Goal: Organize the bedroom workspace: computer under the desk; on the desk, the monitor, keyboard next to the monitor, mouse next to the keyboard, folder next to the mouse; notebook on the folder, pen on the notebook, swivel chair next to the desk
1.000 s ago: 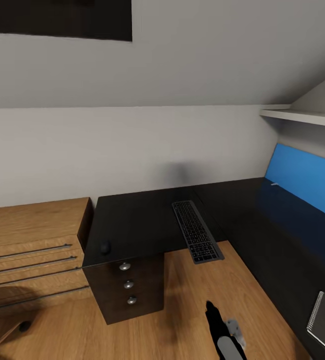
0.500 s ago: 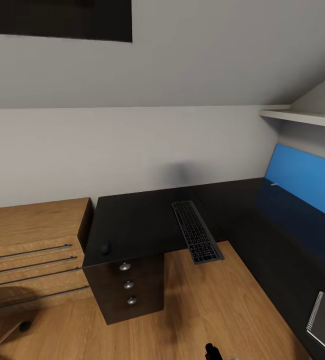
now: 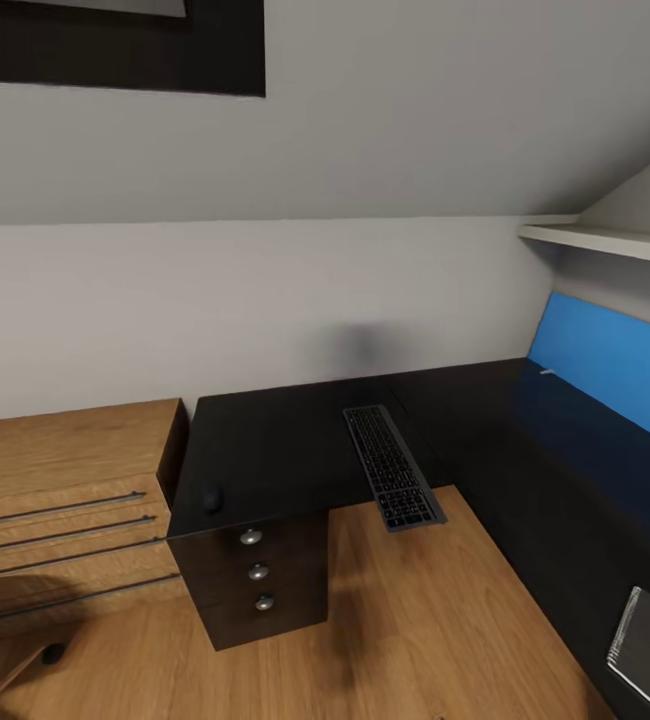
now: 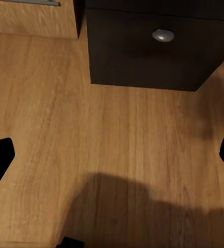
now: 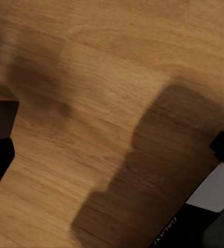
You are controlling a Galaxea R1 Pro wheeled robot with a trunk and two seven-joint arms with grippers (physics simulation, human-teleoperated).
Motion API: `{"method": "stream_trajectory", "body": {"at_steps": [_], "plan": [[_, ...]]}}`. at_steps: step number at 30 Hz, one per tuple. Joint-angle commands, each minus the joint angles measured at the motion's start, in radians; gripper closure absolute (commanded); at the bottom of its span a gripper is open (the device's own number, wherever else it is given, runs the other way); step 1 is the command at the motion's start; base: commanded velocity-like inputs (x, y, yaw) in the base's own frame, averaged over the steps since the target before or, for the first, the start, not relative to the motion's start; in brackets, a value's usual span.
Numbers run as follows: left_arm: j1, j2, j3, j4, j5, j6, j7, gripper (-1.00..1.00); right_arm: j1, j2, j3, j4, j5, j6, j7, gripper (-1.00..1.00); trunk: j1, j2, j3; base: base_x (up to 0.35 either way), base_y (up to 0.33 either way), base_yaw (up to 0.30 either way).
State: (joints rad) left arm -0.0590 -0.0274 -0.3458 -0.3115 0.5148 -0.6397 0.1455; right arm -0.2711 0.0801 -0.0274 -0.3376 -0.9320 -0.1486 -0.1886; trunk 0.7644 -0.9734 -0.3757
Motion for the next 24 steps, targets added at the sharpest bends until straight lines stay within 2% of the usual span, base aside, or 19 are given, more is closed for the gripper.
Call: {"method": "stream_trajectory", "body": {"at_steps": [1,10,18,24], "plan": [[-0.001,0.001,-0.009,0.0,0.003,-0.003,0.01,-1.0,0.0,-0.004,-0.002,0.007,-0.004,-0.003,-0.002,-1.0,-0.004,0.007,0.002,0.0,0.0,0.0],[-0.001,0.001,-0.009,0.0,0.009,-0.002,0.009,-1.0,0.0,-0.015,0.0,0.082,0.001,-0.003,-0.002,-1.0,-0.038,0.07,0.03,0.0,0.0,0.0],[-0.001,0.001,-0.009,0.0,0.009,-0.002,0.009,-1.0,0.0,-0.014,0.003,0.1,0.004,-0.003,0.0,-1.0,-0.069,0.126,0.055,0.0,0.0,0.0],[-0.001,0.001,-0.009,0.0,0.008,-0.003,0.009,-1.0,0.0,-0.011,0.024,0.104,0.027,-0.004,0.0,-1.0,-0.092,0.168,0.074,0.0,0.0,0.0]]}}
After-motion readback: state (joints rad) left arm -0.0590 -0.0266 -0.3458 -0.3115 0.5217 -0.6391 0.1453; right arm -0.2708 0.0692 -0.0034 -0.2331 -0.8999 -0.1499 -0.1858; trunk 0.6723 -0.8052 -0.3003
